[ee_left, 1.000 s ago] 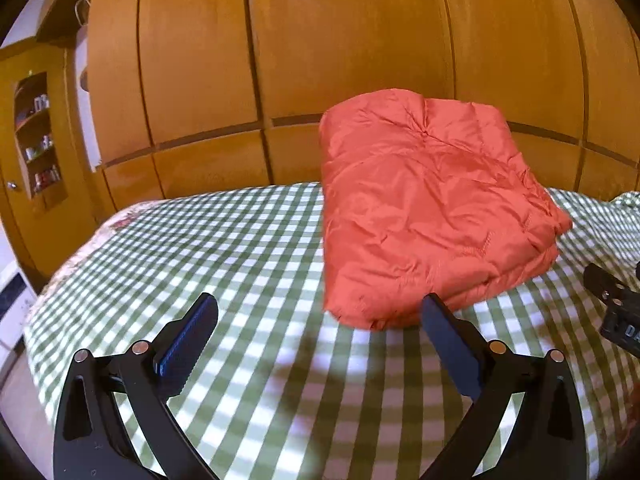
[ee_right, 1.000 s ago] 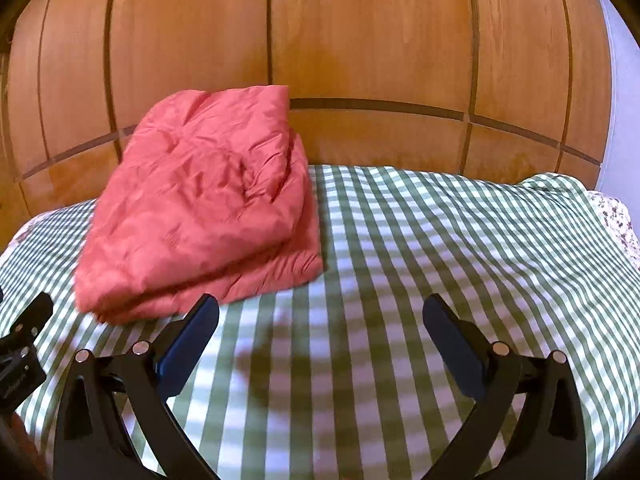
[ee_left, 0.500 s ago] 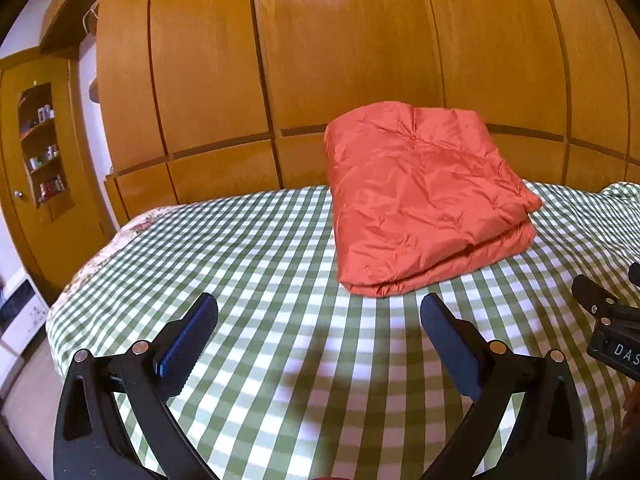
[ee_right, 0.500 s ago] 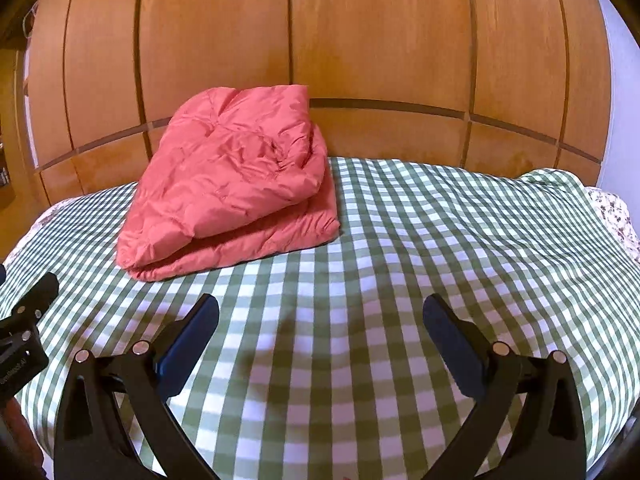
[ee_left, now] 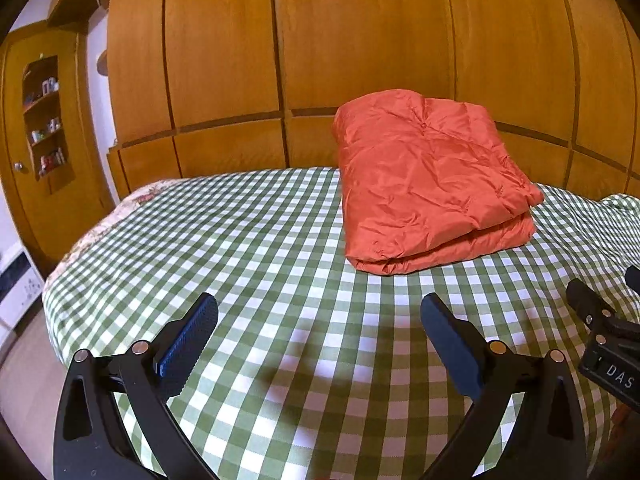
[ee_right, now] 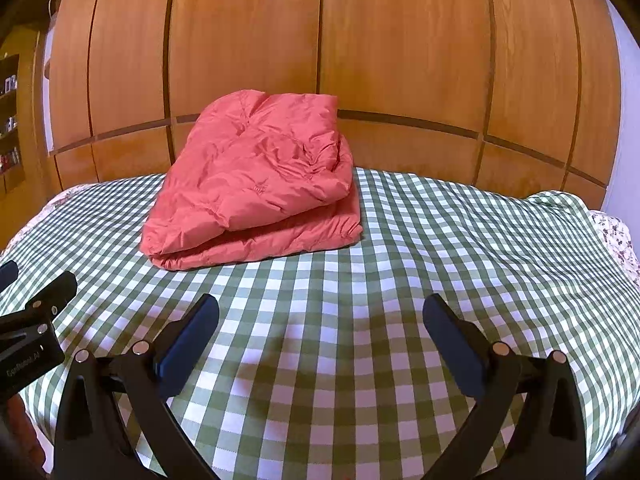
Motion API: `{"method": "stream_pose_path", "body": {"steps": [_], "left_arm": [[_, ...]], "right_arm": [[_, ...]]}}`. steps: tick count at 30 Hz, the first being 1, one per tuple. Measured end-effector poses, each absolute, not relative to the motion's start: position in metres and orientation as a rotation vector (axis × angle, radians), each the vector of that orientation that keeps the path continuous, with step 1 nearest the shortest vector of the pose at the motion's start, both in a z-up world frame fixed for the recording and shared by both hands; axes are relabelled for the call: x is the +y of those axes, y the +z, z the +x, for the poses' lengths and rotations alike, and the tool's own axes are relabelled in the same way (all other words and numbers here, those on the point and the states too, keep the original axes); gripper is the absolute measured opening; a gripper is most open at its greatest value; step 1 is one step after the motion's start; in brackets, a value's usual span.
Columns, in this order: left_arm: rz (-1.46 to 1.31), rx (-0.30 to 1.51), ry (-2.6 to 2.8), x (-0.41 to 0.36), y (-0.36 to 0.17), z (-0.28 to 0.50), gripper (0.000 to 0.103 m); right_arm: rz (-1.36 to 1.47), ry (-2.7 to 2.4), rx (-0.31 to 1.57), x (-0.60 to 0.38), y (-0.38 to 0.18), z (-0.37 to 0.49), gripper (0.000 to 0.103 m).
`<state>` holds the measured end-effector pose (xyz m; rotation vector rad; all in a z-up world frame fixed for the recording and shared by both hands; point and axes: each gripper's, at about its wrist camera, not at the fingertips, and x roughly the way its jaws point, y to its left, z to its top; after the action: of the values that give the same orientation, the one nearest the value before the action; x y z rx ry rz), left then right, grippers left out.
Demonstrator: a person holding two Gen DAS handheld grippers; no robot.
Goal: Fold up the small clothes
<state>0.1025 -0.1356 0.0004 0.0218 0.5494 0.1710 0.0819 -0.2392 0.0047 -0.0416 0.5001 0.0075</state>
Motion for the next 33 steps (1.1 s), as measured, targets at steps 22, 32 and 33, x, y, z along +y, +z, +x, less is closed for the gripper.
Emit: {"method": "stream_pose_path", "body": {"steps": [22,32,33], "left_arm": [[0.020,0.580,0.155,-0.1358,-0.0061,0.1027,0.100],[-0.007,0.604,0.132,-0.1360,-0.0089,0.1046,0.100],[-0.013,0.608,0.129,-0.1358,-0.0093,0.1050,0.100]], "right_arm": [[-0.037,0.025,0.518,-0.2373,-0.0003,0.0837,0.101],[-0.037,0.031,0.530,-0.2374,-0.0029,0.0849,0.101],[-0.036,0.030,0.531,-0.2377,-0.0031,0.0851,0.101]]}}
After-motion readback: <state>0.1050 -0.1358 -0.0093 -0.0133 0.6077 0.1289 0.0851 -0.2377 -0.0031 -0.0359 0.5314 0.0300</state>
